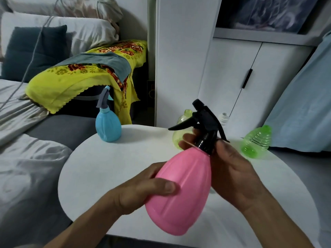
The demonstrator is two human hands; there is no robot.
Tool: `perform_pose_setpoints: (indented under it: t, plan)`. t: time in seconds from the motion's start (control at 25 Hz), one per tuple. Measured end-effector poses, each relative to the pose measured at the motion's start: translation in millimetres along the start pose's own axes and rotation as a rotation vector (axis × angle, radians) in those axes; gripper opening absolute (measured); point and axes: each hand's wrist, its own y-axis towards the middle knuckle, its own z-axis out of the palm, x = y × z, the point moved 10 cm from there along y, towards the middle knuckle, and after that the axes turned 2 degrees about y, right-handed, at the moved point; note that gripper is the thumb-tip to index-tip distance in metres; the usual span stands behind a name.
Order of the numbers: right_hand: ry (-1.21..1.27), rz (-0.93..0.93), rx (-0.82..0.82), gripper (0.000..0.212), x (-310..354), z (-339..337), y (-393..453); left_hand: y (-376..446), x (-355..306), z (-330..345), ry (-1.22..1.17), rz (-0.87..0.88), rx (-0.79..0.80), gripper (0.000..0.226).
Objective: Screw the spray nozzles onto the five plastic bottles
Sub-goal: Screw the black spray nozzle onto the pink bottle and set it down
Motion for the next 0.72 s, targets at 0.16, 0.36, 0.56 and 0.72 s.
perform_pose_setpoints:
  t: [0.16,0.36,0.56,0.72]
  plan:
    - [-0.067,0.001,-0.073,0.038,-5,0,1,-2,6,4,-0.146,-0.006,0.024,0.057]
    - [-0.194,-0.077,-0.205,0.029,4,-6,1,1,-2,-16,0.084,0.069,-0.132,0.057]
    - [-0.294,-0.196,-0.449,0.017,18,-25,-7,-4,-10,-40,0.319,0.103,-0.43,0.084]
    - [-0.235,-0.018,-0.296,0.013,1,-19,-6,1,-8,-14,0.583,0.12,-0.279,0.082]
